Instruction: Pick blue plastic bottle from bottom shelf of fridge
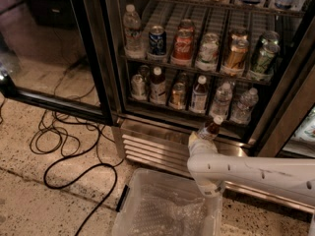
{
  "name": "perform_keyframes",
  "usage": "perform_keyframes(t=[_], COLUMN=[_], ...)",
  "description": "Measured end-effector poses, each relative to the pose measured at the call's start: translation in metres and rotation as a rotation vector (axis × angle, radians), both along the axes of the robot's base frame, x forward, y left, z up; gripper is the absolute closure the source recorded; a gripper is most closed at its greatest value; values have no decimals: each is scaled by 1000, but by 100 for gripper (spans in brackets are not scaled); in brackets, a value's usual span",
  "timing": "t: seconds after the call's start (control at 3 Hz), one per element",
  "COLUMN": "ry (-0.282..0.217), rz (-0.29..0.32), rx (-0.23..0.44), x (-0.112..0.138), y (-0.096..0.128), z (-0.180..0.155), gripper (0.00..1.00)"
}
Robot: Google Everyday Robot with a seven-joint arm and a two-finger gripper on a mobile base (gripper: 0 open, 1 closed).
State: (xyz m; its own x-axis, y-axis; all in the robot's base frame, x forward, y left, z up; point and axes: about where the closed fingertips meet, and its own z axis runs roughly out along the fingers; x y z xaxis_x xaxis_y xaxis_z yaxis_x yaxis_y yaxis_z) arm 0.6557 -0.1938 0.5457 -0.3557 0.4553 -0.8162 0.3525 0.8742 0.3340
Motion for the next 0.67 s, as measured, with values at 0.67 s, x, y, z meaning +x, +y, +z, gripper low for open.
perform_keyframes(t=[0.67], ry=[1], rz=[1], rx=[1], x=[-1], y=[0], z=[-6], gripper=[100])
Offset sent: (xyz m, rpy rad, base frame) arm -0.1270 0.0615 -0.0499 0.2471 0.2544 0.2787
